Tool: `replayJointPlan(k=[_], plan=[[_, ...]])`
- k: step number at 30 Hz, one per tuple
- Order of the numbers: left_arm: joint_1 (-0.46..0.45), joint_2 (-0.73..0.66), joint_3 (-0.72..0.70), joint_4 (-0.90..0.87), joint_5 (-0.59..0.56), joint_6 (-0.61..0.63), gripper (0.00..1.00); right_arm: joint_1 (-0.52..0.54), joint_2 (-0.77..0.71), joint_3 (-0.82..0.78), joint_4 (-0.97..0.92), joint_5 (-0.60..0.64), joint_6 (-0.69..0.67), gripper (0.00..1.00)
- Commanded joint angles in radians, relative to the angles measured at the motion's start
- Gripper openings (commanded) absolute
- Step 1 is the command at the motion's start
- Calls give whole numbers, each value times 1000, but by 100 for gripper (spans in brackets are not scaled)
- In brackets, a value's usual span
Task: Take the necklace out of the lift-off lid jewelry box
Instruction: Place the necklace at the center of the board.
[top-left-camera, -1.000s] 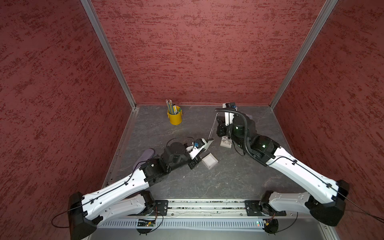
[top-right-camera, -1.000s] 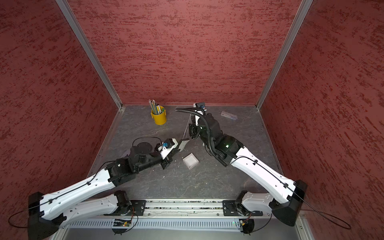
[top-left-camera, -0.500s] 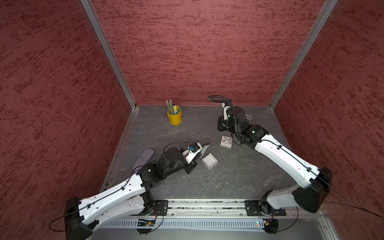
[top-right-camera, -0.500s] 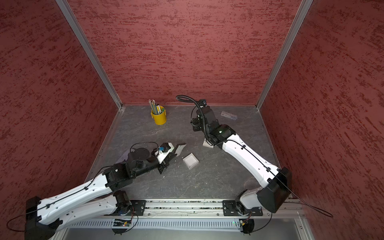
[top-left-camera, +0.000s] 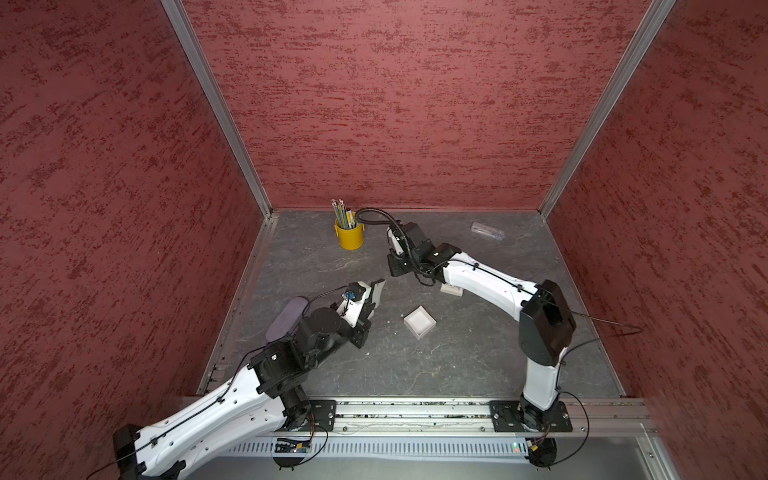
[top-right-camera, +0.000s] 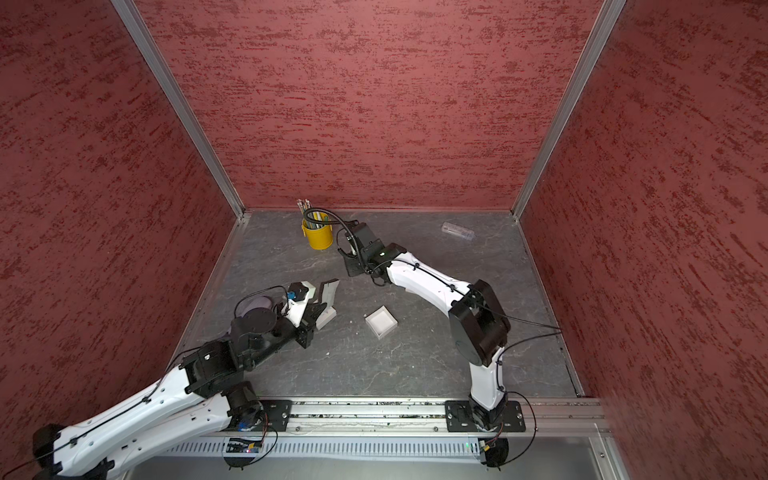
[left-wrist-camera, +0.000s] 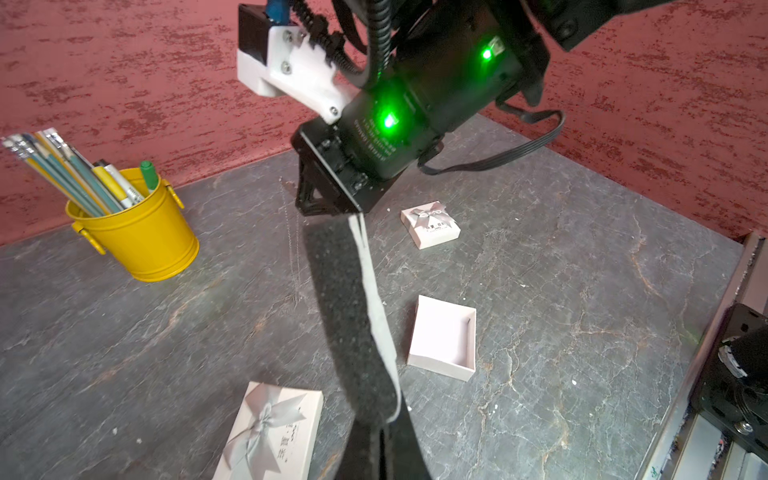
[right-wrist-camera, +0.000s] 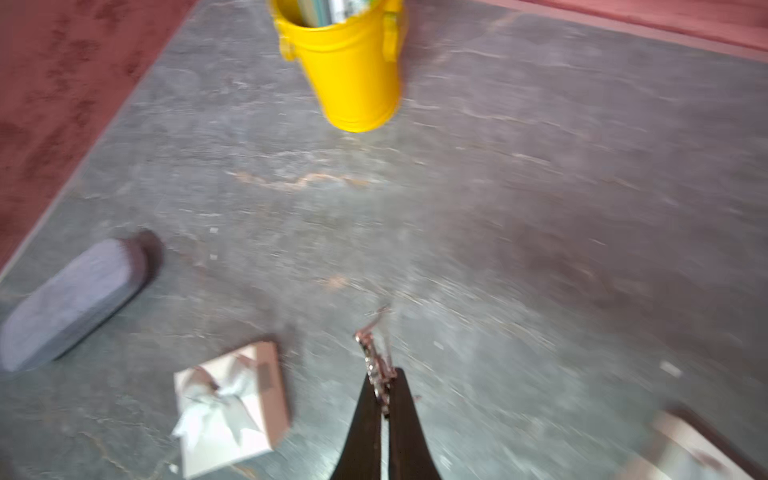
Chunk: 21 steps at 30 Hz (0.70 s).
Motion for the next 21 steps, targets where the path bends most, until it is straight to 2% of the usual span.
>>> replayJointPlan(k=[1,6,10,16,21], plan=[[5,-52,-15,-56,-50,-50,0,38,77,123,45,-85,-6,0],[6,-75,-19,-101,-67,-64,0,44,212,268,30,-116,-22,0],[8,-61,-32,-89,-69,-69,0,40,271,315,37,-131,-38,0],[17,9,-48,-32,-44,-85,0,-11,312,284,46,-132,-44,0],[28,93,-61,46,-1,-101,0,-82,310,175,97,-144,-58,0]])
